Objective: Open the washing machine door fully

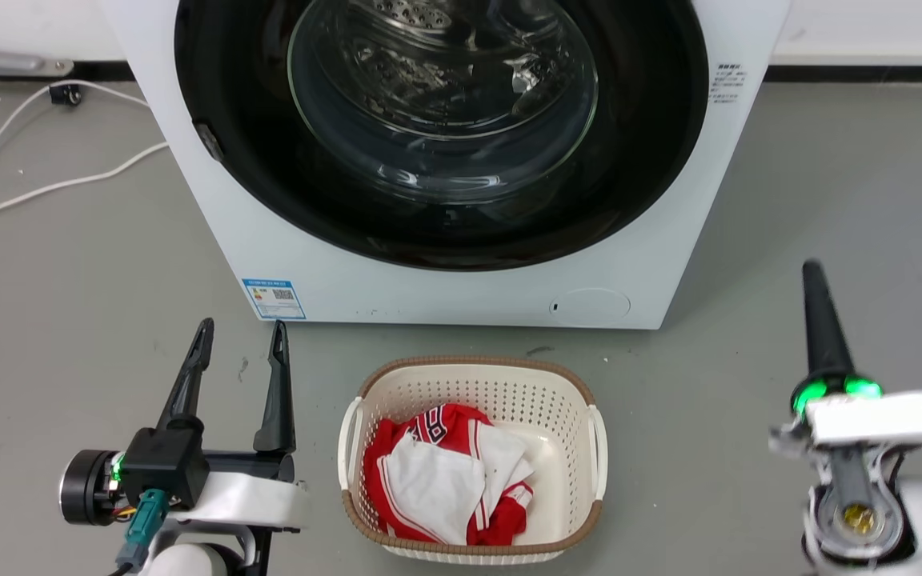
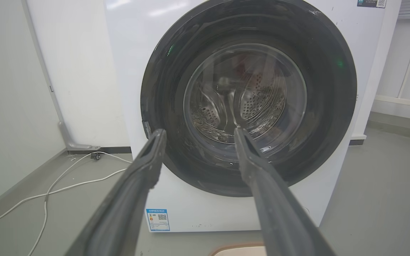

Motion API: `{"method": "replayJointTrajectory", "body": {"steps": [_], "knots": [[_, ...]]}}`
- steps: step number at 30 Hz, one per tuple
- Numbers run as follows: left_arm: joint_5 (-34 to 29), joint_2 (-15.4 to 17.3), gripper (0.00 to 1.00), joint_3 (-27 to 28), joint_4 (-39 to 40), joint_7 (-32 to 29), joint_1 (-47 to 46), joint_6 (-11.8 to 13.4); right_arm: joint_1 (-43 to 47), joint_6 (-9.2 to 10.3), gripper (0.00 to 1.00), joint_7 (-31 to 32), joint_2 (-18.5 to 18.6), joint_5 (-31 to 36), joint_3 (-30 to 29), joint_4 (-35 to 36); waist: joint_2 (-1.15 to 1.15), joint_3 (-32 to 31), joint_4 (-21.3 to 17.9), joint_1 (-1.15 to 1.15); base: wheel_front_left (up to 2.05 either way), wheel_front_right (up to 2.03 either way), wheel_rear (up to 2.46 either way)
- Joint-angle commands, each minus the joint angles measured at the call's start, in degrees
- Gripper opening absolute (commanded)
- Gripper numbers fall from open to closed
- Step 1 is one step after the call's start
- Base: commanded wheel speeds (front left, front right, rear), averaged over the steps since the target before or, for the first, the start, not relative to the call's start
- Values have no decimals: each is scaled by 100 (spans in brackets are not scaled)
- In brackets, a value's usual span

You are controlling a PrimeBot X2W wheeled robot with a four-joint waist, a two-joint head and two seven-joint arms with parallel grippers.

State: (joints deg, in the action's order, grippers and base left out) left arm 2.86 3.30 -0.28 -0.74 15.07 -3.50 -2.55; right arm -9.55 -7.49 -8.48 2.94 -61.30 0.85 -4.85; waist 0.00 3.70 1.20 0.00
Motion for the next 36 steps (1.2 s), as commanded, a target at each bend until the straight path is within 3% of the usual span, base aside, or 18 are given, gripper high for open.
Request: {"method": "replayJointTrajectory", "body": {"steps": [1,9,15,22,27,36], "knots": [[-2,-3,100,20,28,15,-86,-19,-303,0,0,80,-10,-386,-88,-50,0,108,4,0,0,0,0],[15,-14,100,65,96,15,-293,-47,-1634,0,0,683,0,-1840,-759,-806,0,458,46,0,0,0,0],[26,-26,100,26,188,15,-555,-81,-2941,0,0,1224,298,-2163,-1111,-1797,0,764,146,0,0,0,0],[78,-36,100,-18,265,15,-871,-103,-4625,0,0,1705,871,-1879,-1153,-3194,0,1186,236,0,0,0,0],[86,-40,100,-77,308,14,-1086,-123,-5795,0,0,2176,1180,-1367,-853,-4162,0,1513,292,0,0,0,0],[192,-44,100,-181,388,15,-1422,-90,-7320,0,0,3073,1293,-480,-300,-5485,0,1994,384,0,0,0,0]]}}
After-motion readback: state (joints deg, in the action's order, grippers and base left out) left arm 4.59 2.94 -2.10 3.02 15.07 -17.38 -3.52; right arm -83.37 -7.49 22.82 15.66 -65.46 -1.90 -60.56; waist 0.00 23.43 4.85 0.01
